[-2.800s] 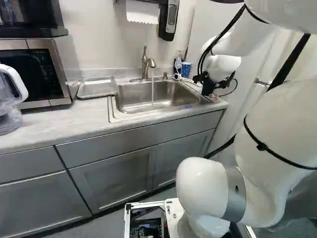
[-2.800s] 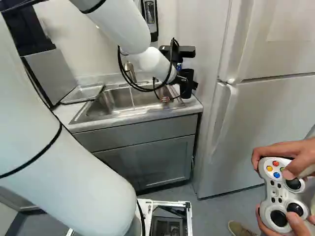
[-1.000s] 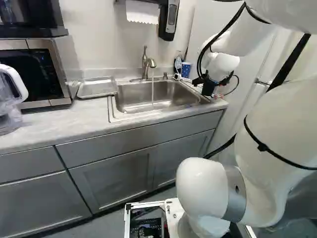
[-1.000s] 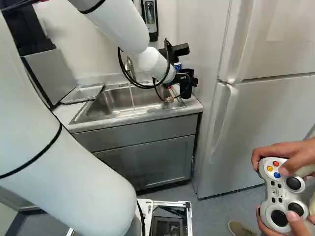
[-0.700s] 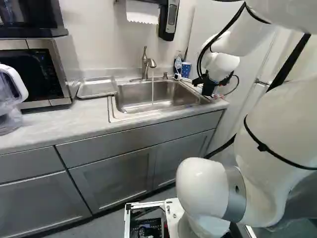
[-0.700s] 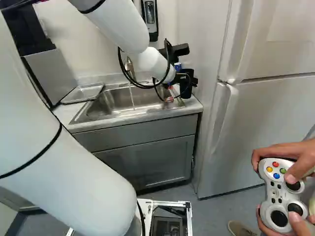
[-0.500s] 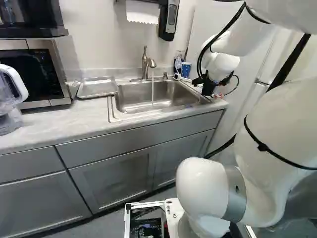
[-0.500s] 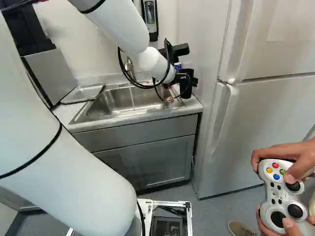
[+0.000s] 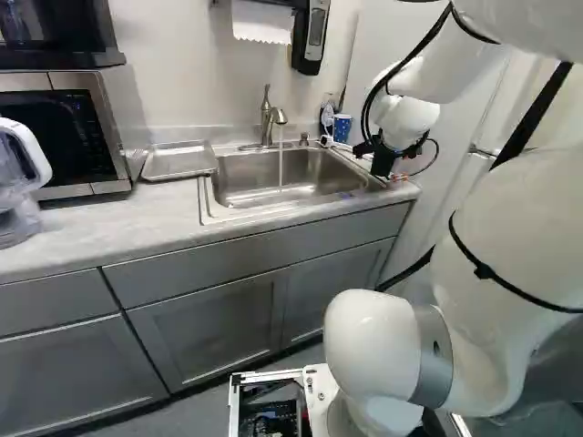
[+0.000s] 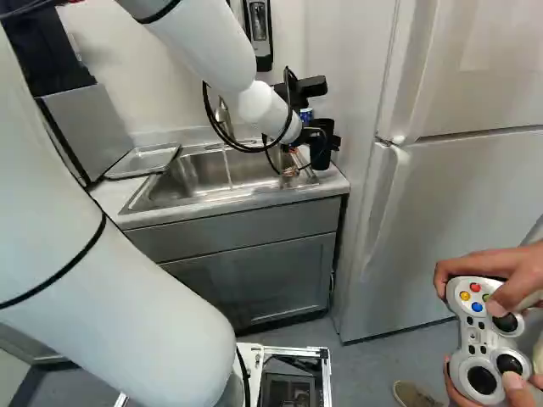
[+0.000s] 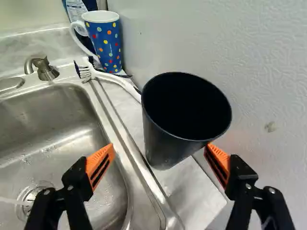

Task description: Rinse the cup and place it in the tray

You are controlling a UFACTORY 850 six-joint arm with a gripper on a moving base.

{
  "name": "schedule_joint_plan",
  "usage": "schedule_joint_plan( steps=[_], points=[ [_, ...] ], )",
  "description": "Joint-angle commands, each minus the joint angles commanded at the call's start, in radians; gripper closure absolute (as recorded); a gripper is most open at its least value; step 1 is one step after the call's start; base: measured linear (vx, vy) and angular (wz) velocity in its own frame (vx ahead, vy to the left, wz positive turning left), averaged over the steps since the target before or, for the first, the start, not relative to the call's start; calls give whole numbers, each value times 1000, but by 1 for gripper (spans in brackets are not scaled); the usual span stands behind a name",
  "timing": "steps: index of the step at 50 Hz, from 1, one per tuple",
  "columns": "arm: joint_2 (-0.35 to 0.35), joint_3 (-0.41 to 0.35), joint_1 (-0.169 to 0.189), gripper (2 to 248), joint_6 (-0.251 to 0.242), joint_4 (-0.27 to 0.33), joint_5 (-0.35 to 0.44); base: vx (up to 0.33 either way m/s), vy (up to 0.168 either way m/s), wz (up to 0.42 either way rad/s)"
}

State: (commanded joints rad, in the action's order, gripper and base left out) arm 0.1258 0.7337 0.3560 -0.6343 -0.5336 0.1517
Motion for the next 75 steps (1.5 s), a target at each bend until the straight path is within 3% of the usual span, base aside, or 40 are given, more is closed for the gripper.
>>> schedule_joint_plan(
  steps=[16, 63, 75],
  points=[
    [4, -4, -7, 3, 0, -65, 0, 0, 0, 0],
    [-8, 7, 12, 3, -1, -345, 29, 0, 0, 0],
    [-8, 7, 12, 3, -94, -350, 29, 0, 0, 0]
  ],
)
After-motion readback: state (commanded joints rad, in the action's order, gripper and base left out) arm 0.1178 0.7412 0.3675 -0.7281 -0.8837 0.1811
